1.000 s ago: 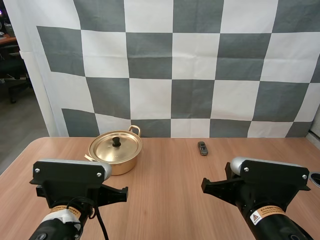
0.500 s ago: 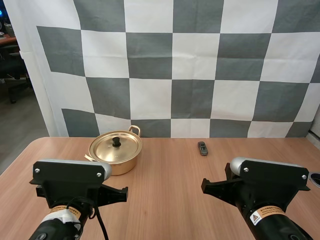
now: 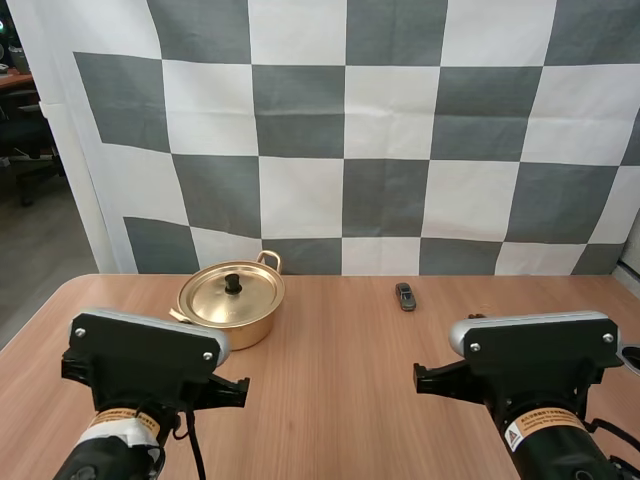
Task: Open the pot, put the car inside, and close it
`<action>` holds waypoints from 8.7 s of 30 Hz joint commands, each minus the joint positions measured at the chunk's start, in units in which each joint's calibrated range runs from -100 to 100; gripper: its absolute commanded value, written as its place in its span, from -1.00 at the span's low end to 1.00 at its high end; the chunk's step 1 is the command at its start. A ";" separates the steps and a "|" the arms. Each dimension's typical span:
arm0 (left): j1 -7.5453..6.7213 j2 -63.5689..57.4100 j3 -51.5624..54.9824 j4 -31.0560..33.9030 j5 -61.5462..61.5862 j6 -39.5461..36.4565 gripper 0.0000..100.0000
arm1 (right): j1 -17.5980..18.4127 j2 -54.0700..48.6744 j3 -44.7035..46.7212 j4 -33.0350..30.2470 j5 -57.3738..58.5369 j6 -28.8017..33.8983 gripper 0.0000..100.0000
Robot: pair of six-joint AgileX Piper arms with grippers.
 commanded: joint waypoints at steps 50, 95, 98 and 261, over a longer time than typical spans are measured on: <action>3.10 76.27 -104.73 -7.76 70.59 2.30 -1.00 | -0.15 62.30 -85.61 22.73 71.64 -22.11 -1.00; 3.10 90.60 -89.79 -15.23 73.95 14.85 -0.13 | -0.15 62.03 -85.32 24.62 75.98 -22.11 -1.00; 3.10 90.47 -89.79 -15.23 73.95 17.26 0.64 | -0.15 62.03 -85.32 24.74 75.98 -22.11 -1.00; 3.10 112.52 -82.82 -16.91 57.20 18.56 -1.00 | -0.15 62.03 -85.32 28.26 75.98 -22.47 -1.00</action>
